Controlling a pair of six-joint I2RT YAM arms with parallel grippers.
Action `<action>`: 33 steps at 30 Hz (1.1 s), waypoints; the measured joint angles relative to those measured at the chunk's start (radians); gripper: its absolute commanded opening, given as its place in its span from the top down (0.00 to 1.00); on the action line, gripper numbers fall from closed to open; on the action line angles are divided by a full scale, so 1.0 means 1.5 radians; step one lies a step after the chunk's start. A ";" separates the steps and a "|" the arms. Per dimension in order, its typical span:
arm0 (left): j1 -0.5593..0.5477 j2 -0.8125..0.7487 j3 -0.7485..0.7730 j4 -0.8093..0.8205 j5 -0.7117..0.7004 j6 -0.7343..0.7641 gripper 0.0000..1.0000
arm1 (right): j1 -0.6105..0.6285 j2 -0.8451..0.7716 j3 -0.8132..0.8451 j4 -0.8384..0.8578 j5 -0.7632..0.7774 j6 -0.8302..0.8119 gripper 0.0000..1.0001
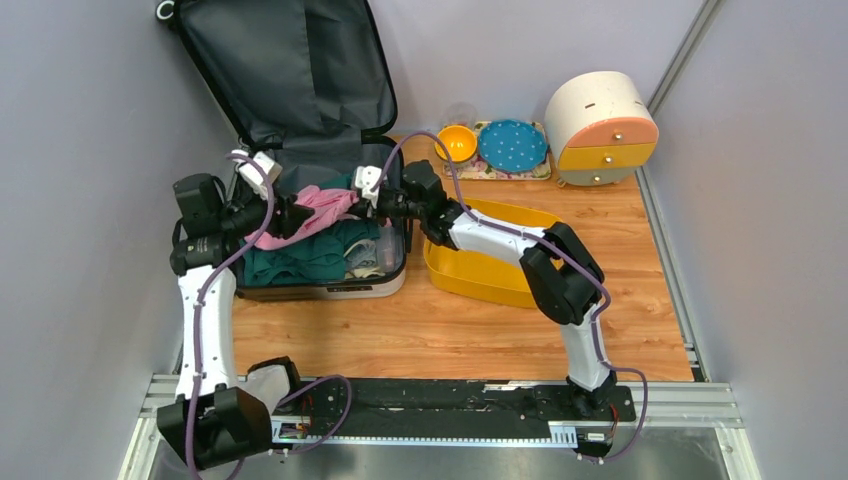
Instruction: Open, take out, and arrange the luggage
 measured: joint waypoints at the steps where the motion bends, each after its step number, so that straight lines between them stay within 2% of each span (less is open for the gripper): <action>1: 0.021 -0.008 -0.001 -0.012 -0.005 0.019 0.40 | -0.004 0.000 0.007 -0.001 0.002 0.008 1.00; 6: 0.081 -0.016 -0.039 -0.075 -0.018 0.126 0.39 | -0.022 0.000 0.037 -0.004 0.008 0.050 1.00; 12: 0.089 0.053 -0.074 -0.119 -0.026 0.266 0.38 | -0.035 0.000 0.061 -0.016 0.008 0.085 1.00; 14: 0.089 0.078 -0.077 -0.110 -0.025 0.292 0.37 | -0.036 0.000 0.063 -0.022 0.008 0.090 1.00; 15: 0.089 0.091 -0.078 -0.104 -0.024 0.304 0.29 | -0.036 0.000 0.063 -0.025 0.008 0.093 1.00; 22: 0.088 0.149 -0.121 0.037 -0.042 0.306 0.29 | -0.040 -0.001 0.063 -0.027 0.006 0.107 1.00; 25: 0.081 0.170 -0.124 0.077 -0.045 0.302 0.50 | -0.043 -0.001 0.063 -0.027 0.003 0.111 1.00; 26: 0.078 0.178 -0.123 0.084 -0.045 0.300 0.66 | -0.044 -0.001 0.063 -0.027 0.002 0.112 1.00; 28: 0.070 0.195 -0.110 0.090 -0.043 0.300 0.91 | -0.046 -0.001 0.063 -0.027 0.001 0.113 1.00; 29: 0.067 0.199 -0.106 0.092 -0.043 0.296 1.00 | -0.047 -0.001 0.063 -0.027 0.000 0.114 1.00; 33: 0.043 0.198 -0.072 0.086 -0.044 0.297 1.00 | -0.054 -0.010 0.063 -0.031 -0.001 0.114 1.00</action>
